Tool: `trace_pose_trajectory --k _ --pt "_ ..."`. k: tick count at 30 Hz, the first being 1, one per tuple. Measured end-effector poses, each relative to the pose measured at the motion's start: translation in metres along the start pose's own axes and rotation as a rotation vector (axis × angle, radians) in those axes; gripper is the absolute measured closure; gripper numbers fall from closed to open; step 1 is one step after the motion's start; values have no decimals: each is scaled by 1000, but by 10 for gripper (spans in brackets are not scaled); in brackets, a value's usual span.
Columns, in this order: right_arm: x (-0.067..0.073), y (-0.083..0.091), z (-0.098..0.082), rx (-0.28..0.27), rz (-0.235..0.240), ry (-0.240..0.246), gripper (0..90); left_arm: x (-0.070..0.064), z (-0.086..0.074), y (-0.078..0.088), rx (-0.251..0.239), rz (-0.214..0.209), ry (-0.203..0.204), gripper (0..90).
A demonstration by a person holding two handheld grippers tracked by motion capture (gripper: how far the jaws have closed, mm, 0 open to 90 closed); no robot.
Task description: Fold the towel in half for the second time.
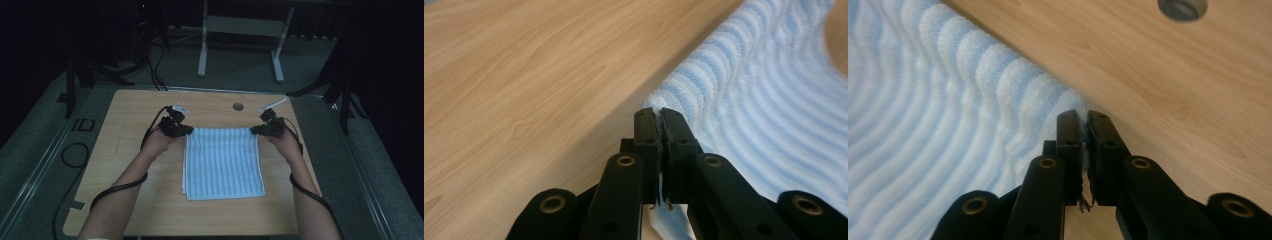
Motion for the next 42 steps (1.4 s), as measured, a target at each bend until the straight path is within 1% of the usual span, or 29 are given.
trace_pose_trajectory --k 1,2,4,6,7,8,9,11,12,14,15,16,19,22,23,24,25,26,27,28,30,32,33,35,36,38,40,41,42 --pt "4 5 0 -11 0 12 848 -3 -1 6 -13 -11 -14 862" --pt "9 11 -1 -23 1 19 848 -5 -4 12 -13 -29 -23 862" --pt "20 21 -5 -45 7 54 848 -12 -11 24 -22 -51 -42 861" --pt "34 30 -12 -66 21 77 848 -19 -21 34 -8 -80 -62 861" --pt "41 34 -16 -67 26 94 848 -24 -25 39 -11 -93 -76 861" --pt "48 38 -20 -69 24 112 848 -24 -25 39 -11 -93 -76 861" --pt "54 41 -25 -74 25 127 848 -34 -35 47 -4 -118 -108 861" --pt "67 48 -34 -82 33 145 847 -44 -45 53 -1 -151 -123 861" --pt "72 51 -39 -85 35 153 847 -49 -49 55 -3 -153 -137 861" --pt "82 54 -49 -99 58 145 847 -57 -58 59 4 -168 -140 860" --pt "87 55 -55 -92 56 156 847 -60 -61 61 -4 -179 -137 860" --pt "91 55 -60 -82 57 160 846 -63 -65 62 2 -187 -135 860" --pt "103 56 -75 -75 78 161 845 -71 -76 66 10 -204 -140 859" --pt "113 58 -88 -68 95 159 839 -79 -85 73 19 -235 -142 857" --pt "115 58 -93 -61 102 156 832 -83 -88 75 32 -259 -145 856" --pt "117 57 -98 -53 109 150 807 -87 -91 76 47 -267 -156 850" --pt "119 56 -104 -34 117 142 751 -89 -94 77 65 -265 -165 821" --pt "120 56 -109 -28 112 139 700 -91 -95 77 71 -260 -172 749" --pt "119 56 -111 -31 101 138 681 -93 -95 78 71 -267 -168 705" --pt "118 57 -113 -38 95 131 680 -94 -94 78 63 -270 -163 684" --pt "115 59 -112 -62 92 109 682 -94 -92 76 59 -240 -159 628" --pt "112 57 -110 -75 89 94 701 -95 -91 71 45 -229 -150 628" --pt "112 54 -109 -76 90 93 701 -97 -92 68 55 -235 -154 627" --pt "112 44 -108 -65 101 102 705 -101 -93 59 59 -225 -161 612" --pt "112 38 -108 -52 96 107 705 -103 -94 54 69 -234 -156 612" --pt "112 26 -107 -33 103 108 704 -105 -97 44 80 -215 -171 611" --pt "111 14 -107 -16 111 109 705 -107 -100 33 99 -229 -163 611" --pt "110 8 -107 -1 116 111 706 -106 -101 28 99 -216 -164 610" --pt "108 2 -107 13 109 117 709 -106 -102 24 106 -221 -154 610"
Point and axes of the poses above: each handheld gripper's, and its own axes: y roughly backward along the jaws, z roughly out of its top, x roughly to its left, the point moved 6 cm from there along -y, roughly forward along the jaws, and after that the axes turned 11 degrees about z, right-handed, at the moved point
